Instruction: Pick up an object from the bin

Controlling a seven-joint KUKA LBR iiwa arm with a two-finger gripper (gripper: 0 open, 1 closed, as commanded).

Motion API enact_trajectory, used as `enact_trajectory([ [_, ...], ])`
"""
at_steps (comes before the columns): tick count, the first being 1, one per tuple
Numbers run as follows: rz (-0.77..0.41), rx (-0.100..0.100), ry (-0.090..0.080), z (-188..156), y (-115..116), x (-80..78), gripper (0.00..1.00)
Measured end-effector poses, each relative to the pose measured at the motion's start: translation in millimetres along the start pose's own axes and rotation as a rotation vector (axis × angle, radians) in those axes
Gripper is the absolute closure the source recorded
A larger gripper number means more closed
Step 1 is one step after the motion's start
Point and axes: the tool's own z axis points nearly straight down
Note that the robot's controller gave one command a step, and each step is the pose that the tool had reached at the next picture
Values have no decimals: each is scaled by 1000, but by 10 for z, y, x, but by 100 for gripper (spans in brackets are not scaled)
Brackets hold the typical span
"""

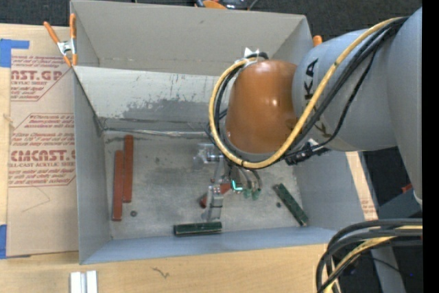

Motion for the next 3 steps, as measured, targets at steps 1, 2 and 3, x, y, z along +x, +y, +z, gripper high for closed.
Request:
enact_trajectory([
  [1,-283,2,-9,910,-521,9,0],
  [2,-346,3,-13,901,-893,-592,0],
  [3,-348,0,-10,894,-866,-574,100],
])
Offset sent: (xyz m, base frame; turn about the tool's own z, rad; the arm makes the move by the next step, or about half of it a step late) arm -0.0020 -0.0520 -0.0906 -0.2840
